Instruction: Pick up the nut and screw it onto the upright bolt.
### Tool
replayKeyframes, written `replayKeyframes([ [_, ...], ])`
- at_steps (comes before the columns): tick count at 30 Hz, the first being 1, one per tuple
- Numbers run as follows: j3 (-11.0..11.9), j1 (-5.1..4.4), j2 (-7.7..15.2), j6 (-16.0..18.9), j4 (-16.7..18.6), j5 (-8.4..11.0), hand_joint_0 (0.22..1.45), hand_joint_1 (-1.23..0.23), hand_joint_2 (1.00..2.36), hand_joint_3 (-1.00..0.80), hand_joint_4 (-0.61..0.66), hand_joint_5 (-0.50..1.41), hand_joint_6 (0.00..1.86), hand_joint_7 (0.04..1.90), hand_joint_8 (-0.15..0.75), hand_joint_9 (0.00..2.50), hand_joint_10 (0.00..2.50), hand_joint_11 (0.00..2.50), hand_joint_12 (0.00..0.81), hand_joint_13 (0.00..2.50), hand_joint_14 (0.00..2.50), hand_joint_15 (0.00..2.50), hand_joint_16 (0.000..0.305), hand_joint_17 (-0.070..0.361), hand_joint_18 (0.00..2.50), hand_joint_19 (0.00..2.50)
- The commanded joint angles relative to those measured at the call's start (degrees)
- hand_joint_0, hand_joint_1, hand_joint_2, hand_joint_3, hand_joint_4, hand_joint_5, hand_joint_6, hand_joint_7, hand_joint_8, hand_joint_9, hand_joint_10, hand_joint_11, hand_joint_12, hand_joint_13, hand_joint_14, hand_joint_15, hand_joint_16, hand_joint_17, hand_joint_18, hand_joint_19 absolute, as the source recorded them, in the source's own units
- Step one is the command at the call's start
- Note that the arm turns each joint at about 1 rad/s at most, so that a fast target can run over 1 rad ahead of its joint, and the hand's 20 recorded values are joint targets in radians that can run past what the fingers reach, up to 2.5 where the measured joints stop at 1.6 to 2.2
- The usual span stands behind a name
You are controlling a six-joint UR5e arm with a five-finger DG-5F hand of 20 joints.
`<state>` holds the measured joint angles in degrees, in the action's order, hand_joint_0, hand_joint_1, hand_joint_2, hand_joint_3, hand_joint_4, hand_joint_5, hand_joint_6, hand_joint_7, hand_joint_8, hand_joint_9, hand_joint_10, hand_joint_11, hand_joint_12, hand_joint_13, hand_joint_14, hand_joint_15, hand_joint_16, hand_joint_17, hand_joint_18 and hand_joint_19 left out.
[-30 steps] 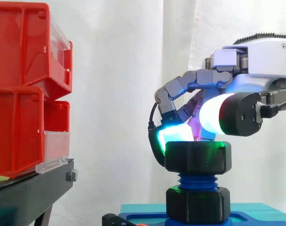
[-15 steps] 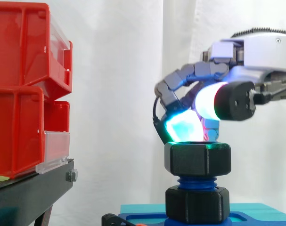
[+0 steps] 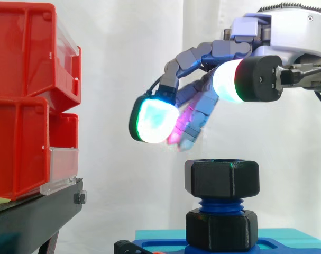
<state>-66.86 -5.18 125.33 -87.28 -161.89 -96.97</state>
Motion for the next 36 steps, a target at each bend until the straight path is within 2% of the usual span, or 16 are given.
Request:
replayKeyframes([
  [1,-0.02,-0.89,0.00,0.00,0.09,0.38,0.50,-0.30,1.00,-0.50,0.20,-0.08,0.50,0.61,0.181,0.89,0.00,0.00,0.169,0.77,0.00,0.00,0.021,0.047,0.45,0.00],
  [10,-0.20,-1.68,0.00,0.00,-0.35,1.26,0.49,-0.27,1.00,-0.50,0.23,-0.10,0.50,0.55,0.168,0.67,0.00,0.00,0.199,0.65,0.00,0.00,0.023,0.052,0.33,0.00],
  [13,-2.31,-2.21,0.00,-0.09,-0.09,1.96,0.49,-0.27,1.00,-0.50,0.23,-0.10,0.50,0.56,0.171,0.65,0.00,0.00,0.201,0.64,0.00,0.00,0.023,0.051,0.32,0.00],
  [14,-2.92,-2.47,0.00,0.00,0.18,2.22,0.49,-0.26,1.00,-0.50,0.23,-0.09,0.50,0.58,0.171,0.64,0.00,0.00,0.204,0.64,0.00,0.00,0.023,0.051,0.31,0.00],
  [19,-3.01,-2.73,0.00,0.00,0.70,2.57,0.50,-0.25,1.00,-0.50,0.20,-0.07,0.50,0.74,0.181,0.58,0.00,0.00,0.223,0.60,0.00,0.00,0.022,0.050,0.26,0.00],
  [27,-3.01,-2.91,0.00,0.00,0.53,2.75,0.50,-0.26,1.00,-0.50,0.24,-0.08,0.50,1.06,0.205,0.54,0.00,0.00,0.233,0.58,0.00,0.00,0.023,0.051,0.24,0.00],
  [36,-3.01,-2.91,0.00,0.00,0.35,2.84,0.50,-0.25,1.00,-0.50,0.25,-0.08,0.50,1.06,0.214,0.53,0.00,0.00,0.244,0.59,0.00,0.00,0.024,0.054,0.25,0.00],
])
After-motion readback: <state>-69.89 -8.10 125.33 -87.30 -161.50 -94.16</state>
